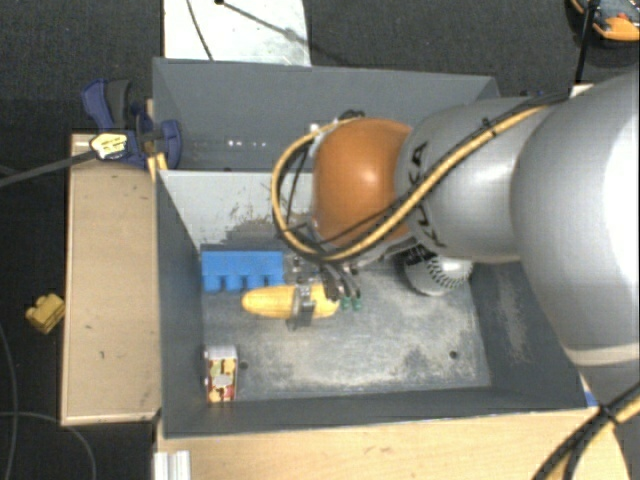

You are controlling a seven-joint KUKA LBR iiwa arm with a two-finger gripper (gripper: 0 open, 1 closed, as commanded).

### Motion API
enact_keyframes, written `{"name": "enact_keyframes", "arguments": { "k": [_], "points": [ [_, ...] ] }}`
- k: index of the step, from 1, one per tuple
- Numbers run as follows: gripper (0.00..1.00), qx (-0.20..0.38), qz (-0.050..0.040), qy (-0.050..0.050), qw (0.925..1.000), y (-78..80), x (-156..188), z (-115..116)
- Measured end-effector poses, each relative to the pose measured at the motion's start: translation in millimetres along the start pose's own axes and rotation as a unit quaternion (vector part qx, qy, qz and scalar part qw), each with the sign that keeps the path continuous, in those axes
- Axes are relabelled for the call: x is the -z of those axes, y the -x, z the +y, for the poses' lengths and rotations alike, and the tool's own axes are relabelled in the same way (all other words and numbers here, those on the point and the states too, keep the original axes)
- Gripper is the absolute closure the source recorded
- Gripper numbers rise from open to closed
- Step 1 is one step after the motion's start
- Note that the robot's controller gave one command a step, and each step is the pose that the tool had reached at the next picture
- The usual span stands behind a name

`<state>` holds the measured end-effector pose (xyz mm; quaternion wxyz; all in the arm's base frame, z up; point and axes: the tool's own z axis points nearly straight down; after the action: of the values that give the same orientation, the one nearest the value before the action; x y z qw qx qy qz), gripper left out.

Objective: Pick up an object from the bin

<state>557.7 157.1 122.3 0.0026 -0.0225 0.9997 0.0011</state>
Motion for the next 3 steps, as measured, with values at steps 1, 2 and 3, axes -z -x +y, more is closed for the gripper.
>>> {"name": "enact_keyframes", "arguments": {
  "k": [1, 2, 3],
  "points": [
    [1.0, 0.0, 0.0, 0.0, 1.0, 0.0, 0.0, -0.1],
    [1.0, -0.012, 0.0013, 0.0, 0.9999, 13.8, 70.2, -6.5],
    [1.0, -0.012, 0.0013, 0.0, 0.9999, 13.8, 70.2, -6.5]
  ]
}}
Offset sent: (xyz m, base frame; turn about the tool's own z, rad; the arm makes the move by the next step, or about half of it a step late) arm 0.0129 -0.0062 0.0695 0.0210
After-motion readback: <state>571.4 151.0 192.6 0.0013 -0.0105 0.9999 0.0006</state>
